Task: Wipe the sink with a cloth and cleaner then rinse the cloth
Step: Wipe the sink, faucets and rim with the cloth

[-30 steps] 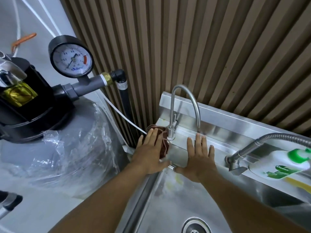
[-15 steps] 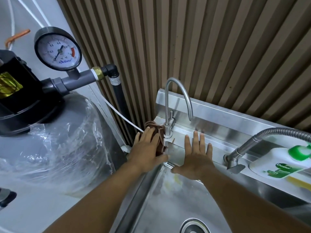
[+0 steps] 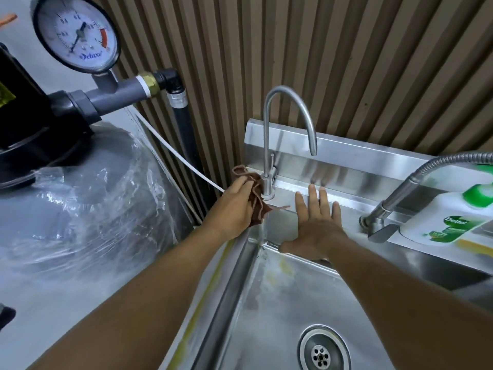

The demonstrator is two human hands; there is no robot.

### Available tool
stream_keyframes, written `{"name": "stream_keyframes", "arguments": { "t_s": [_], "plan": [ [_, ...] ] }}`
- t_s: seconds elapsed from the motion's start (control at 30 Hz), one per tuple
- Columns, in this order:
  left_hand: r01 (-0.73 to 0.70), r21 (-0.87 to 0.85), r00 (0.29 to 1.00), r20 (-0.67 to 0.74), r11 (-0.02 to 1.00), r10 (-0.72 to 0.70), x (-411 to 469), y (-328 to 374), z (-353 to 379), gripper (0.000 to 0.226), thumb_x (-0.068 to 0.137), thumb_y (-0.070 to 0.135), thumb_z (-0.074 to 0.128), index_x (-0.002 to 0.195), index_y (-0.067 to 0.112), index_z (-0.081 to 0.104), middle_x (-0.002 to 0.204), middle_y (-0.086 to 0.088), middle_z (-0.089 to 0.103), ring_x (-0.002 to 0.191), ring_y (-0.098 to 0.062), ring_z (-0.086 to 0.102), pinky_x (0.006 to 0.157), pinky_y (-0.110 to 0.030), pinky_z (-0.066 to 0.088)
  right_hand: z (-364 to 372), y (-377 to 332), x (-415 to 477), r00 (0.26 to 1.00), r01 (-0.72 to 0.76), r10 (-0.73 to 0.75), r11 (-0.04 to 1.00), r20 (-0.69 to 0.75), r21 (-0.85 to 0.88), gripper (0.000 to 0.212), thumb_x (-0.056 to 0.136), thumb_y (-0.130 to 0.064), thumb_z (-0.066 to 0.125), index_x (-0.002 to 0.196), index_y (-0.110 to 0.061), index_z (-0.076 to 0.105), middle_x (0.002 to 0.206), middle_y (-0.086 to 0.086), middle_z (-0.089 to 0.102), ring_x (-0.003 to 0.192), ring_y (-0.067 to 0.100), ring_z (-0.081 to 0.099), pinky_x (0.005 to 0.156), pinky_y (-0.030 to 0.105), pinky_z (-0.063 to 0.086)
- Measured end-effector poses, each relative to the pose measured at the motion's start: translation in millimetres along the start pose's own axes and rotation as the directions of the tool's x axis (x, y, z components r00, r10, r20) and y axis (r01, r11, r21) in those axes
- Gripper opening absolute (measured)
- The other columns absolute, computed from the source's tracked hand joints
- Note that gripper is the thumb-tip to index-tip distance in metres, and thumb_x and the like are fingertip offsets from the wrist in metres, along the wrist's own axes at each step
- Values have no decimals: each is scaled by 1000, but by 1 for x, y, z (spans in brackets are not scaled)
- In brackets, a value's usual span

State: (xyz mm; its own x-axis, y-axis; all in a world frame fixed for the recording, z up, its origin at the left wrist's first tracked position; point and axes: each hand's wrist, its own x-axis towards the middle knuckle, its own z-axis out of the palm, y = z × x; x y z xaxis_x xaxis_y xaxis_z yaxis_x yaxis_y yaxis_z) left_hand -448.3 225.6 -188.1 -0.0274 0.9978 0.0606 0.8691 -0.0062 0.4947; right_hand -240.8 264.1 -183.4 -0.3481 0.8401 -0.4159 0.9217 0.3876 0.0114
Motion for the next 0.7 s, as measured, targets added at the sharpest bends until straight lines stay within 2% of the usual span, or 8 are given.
{"name": "stream_keyframes", "arguments": {
  "t_s": [0.1,0.17,0.27,0.37,0.43,0.5,0.6,0.7],
  "plan": [
    [49,212,989,125,976,-77,16,3,-2,66,103,26,34,160,7,6,169,-9,-1,155,-23,-3,126,-39,6,2,-1,0,1000,-1,1,1000,-14,3,136,65,-83,56,155,-21,-26,154,12,-44,142,34,-41,119,57,-12],
    [59,279,977,179,958,-112,27,6,-3,64,105,31,27,161,11,1,169,-6,-7,155,-20,-12,126,-42,1,2,0,0,1000,-1,1,1000,-18,-2,135,66,-83,56,155,-21,-25,155,12,-44,142,35,-40,120,57,-12],
    [23,313,980,180,950,-84,16,10,-2,62,105,32,26,161,14,7,169,-3,-6,155,-18,-11,125,-44,0,2,-1,-1,1000,-4,4,1000,-24,0,133,67,-79,57,156,-22,-24,157,11,-40,144,33,-38,120,56,-10],
    [-40,332,990,140,943,-7,-30,13,0,61,103,33,33,160,17,18,169,1,8,155,-15,-4,124,-45,-1,1,-2,-2,1000,-2,2,1000,-28,4,132,67,-80,55,156,-22,-23,158,11,-39,145,33,-37,120,56,-10],
    [-65,294,989,144,954,23,-59,14,-2,60,102,33,37,158,21,22,167,4,16,155,-13,-1,124,-45,-3,1,-1,-2,1000,1,0,1000,-21,3,133,67,-81,55,156,-22,-24,158,11,-39,145,33,-37,120,56,-10],
    [-29,246,988,154,969,-10,-62,13,-5,59,100,33,39,156,21,21,166,2,21,154,-12,1,124,-45,-3,1,-1,-2,1000,-2,2,1000,-21,0,133,68,-81,56,155,-22,-24,157,12,-40,144,33,-37,120,57,-9],
    [52,235,976,195,970,-100,-26,18,-9,76,101,39,38,160,12,-2,169,-8,8,155,-14,2,125,-42,-3,-1,-1,-2,1000,-1,1,1000,-9,-5,133,69,-81,57,155,-22,-25,157,12,-41,144,34,-37,120,57,-9],
    [92,220,955,257,971,-148,21,23,-9,84,100,40,36,157,14,-21,169,-7,-1,155,-14,0,125,-41,-8,-2,-1,-2,1000,-2,2,1000,4,-1,133,70,-80,58,155,-22,-25,156,11,-42,144,33,-38,120,56,-10]
  ]
}}
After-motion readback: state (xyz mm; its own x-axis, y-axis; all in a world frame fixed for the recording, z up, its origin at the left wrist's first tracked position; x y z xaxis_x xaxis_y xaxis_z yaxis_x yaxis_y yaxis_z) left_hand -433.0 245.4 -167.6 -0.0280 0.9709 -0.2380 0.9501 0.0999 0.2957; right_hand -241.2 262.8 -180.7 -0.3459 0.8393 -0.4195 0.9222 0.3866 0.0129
